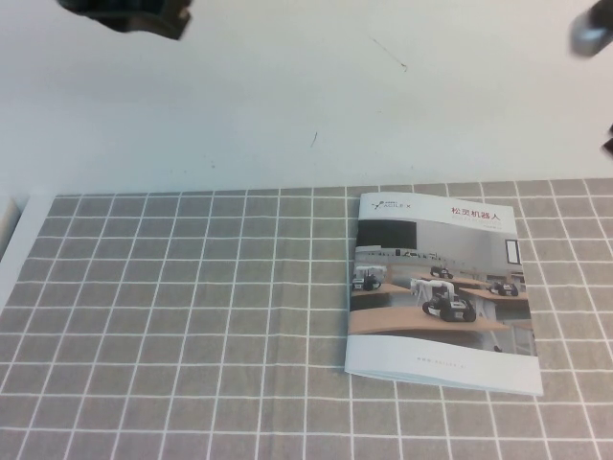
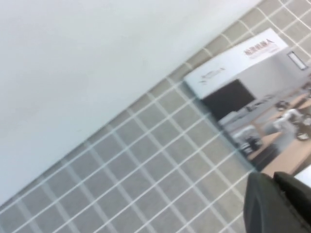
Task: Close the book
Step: 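Close the open booklet and leave it lying on the table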
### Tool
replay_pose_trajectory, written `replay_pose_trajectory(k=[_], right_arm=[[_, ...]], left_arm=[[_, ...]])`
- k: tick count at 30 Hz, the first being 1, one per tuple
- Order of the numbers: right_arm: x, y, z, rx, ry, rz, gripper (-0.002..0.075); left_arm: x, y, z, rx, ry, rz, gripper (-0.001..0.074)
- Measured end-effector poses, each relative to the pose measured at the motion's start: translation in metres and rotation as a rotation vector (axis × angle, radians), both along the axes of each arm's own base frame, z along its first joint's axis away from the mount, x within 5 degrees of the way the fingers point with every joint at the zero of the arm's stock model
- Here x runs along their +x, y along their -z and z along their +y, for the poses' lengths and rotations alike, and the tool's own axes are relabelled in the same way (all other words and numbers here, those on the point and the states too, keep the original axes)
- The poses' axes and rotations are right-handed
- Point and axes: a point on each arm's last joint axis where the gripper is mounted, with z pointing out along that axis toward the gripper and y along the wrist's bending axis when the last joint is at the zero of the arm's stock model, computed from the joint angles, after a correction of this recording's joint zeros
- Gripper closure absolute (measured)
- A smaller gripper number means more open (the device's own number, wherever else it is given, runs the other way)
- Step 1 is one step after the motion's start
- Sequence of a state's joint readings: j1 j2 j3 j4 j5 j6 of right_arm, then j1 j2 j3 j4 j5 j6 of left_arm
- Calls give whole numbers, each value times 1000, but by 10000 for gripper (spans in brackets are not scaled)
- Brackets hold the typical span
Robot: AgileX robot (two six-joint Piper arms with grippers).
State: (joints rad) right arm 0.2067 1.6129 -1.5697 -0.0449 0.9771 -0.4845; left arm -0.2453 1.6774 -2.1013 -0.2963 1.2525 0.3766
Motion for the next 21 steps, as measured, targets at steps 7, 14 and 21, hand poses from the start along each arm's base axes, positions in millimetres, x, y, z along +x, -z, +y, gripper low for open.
replay_pose_trajectory(k=[7, 14, 21], right_arm=[[-71, -43, -17, 41, 40, -126, 729], [-142, -11, -32, 70, 81, -144, 729], [-200, 39, -44, 138, 133, -212, 729]], left_arm=[[-37, -5, 22, 50, -122, -57, 736], [-76, 27, 53, 67, -372, -152, 736], [-123, 84, 65, -16, -416, -233, 736]])
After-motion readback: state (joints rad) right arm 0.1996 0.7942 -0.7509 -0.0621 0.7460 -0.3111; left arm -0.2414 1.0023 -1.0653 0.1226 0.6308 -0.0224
